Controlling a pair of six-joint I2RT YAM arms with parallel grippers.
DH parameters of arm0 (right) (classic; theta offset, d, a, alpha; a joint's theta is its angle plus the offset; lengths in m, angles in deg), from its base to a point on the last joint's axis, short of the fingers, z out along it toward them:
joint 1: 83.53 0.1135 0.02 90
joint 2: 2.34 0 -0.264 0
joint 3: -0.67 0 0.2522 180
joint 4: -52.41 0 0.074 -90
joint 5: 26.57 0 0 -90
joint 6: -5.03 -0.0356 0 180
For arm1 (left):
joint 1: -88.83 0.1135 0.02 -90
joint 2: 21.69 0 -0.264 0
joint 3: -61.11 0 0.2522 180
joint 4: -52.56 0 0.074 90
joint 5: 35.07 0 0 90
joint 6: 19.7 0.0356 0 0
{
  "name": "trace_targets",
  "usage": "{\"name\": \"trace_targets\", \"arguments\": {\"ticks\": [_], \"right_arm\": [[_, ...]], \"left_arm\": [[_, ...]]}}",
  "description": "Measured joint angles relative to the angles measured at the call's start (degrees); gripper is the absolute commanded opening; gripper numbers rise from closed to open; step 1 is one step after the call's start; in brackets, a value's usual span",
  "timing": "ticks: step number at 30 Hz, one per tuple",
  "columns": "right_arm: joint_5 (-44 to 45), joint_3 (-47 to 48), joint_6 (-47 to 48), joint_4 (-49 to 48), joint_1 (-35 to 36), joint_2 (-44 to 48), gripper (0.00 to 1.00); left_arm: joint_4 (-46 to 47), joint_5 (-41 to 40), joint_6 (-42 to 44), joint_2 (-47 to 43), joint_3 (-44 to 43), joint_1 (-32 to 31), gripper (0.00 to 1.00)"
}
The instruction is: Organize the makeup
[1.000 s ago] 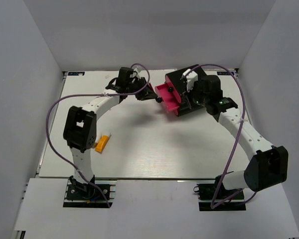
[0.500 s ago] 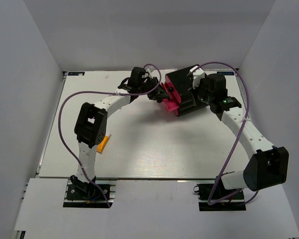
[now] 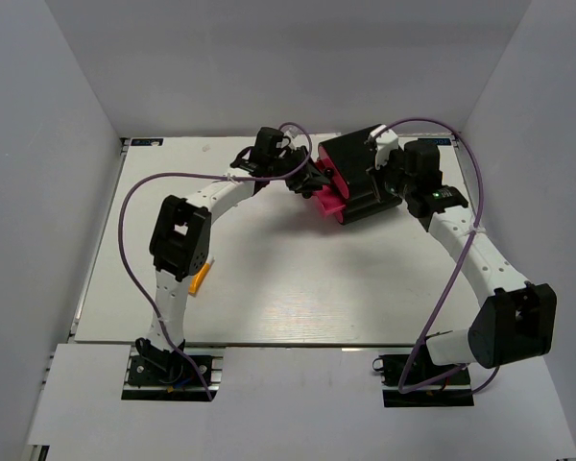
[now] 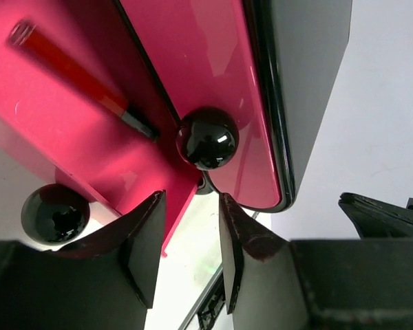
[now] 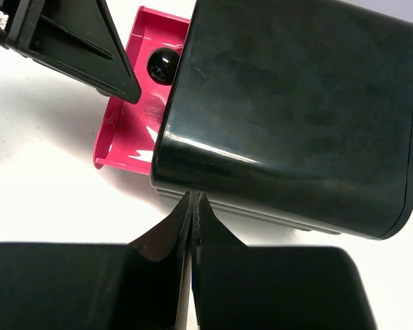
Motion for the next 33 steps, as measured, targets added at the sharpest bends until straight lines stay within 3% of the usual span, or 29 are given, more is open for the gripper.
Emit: {"name": "trace_targets", "arguments": {"ticks": [2,6,7,11,12,13,15,16,19,23,27,33], "right_arm": [[0.0,0.0,0.0,0.0,-0.2,0.0,0.0],[-0.2,0.0,-0.1,-0.1,-0.4,0.0,0.0],[-0.2,0.1,-0.3,-0.1,-0.6,-0.1,0.0],[-0.5,2.7,-2.6,0.0,-2.0,-1.7,0.0],[-0.8,3.9,-3.3,0.0,-2.7,-2.5,0.05],[-1.5,5.3,-4.1,0.4,-3.4,-3.4,0.23],[-2.9,8.9,-6.2,0.7,-4.9,-5.9,0.46],[-3.8,11.1,-6.9,1.2,-5.7,-7.3,0.61],[-6.0,17.0,-9.4,2.5,-8.2,-11.7,0.75],[-9.4,26.3,-11.6,6.2,-11.4,-19.4,0.76],[-13.6,35.4,-13.8,9.4,-15.2,-27.8,0.73],[-16.7,38.0,-14.8,11.0,-19.6,-32.7,0.72]], "left_arm": [[-0.1,0.0,0.0,0.3,-0.2,0.0,0.44],[0.0,-0.1,-0.6,0.4,-0.3,0.0,0.06],[0.0,-0.2,-0.6,0.3,-0.3,0.0,0.02],[0.9,-2.2,-0.3,-1.3,1.3,0.2,0.0],[0.9,-2.8,-0.3,-2.7,2.8,0.4,0.0],[1.6,-3.6,-0.2,-4.3,4.6,0.5,0.0],[2.1,-5.4,-0.2,-8.8,9.3,1.0,0.07],[2.6,-6.1,-0.3,-11.2,11.9,1.4,0.2],[5.4,-7.1,-1.6,-18.0,19.4,3.3,0.48],[9.9,-7.5,-4.1,-21.2,26.1,5.6,0.57],[11.8,-7.3,-5.4,-18.0,26.8,6.3,0.58],[14.1,-5.2,-6.3,-11.1,24.3,6.2,0.58]]}}
